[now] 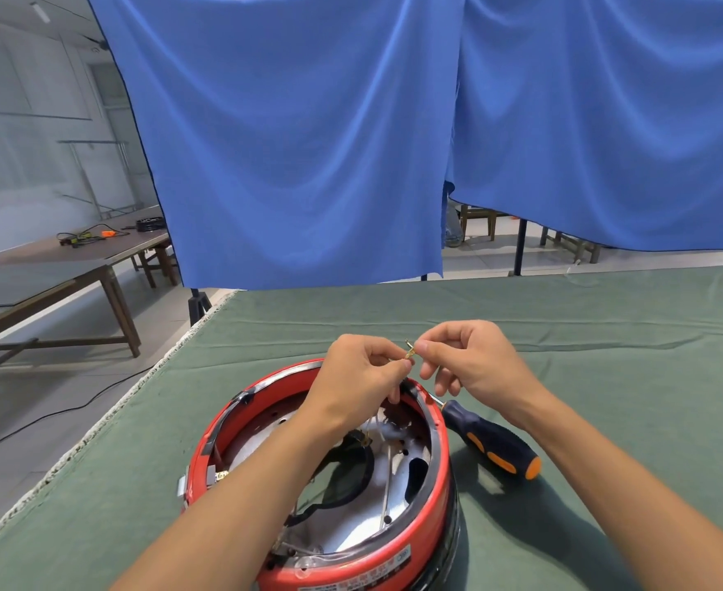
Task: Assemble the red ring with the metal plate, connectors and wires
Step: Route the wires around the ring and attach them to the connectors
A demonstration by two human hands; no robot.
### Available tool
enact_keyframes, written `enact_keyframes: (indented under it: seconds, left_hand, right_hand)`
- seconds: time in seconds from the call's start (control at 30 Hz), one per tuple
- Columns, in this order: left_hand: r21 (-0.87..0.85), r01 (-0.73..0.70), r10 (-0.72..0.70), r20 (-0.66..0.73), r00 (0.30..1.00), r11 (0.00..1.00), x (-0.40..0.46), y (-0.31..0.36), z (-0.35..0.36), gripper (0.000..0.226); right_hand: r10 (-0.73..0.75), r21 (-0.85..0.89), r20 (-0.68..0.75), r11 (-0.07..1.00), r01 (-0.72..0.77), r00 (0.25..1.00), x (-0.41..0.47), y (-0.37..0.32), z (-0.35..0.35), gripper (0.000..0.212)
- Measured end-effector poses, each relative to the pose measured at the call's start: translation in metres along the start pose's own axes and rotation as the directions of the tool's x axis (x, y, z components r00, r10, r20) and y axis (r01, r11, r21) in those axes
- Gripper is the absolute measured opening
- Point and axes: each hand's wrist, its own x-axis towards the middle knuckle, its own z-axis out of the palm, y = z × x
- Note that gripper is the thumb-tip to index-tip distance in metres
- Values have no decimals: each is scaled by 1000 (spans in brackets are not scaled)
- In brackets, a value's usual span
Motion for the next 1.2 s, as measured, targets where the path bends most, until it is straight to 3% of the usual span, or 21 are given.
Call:
enact_keyframes:
  seconds: [0.23,0.37,0.53,0.67,0.8,1.2]
  left_hand:
    - [-40,4,-5,-34,999,999,-1,8,-3,19]
    - [-26,53,-55,-75,996,998,-2,13,-14,24]
    - [340,103,-101,-24,995,935,-10,15,-23,25]
    - [420,156,-151,-44,987,894,-18,11,-19,24]
    - [419,163,-130,-106,986,893,-23,9,-15,22]
    - [590,126,-90,-90,992,797,-30,12,-5,17]
  right_hand:
    - [0,23,-16,1000,0,1000,-1,1,7,15]
    - [-33,-56,-105,998,27,994,0,5,10,16]
    - [-73,-320,-134,947,27,988,4,15,14,15]
    - [-30,-450,-21,893,18,999,3,20,24,11]
    - [5,-444,33,896,11,999,1,22,29,21]
    - [2,-364,18,931,5,1000,1,28,28,22]
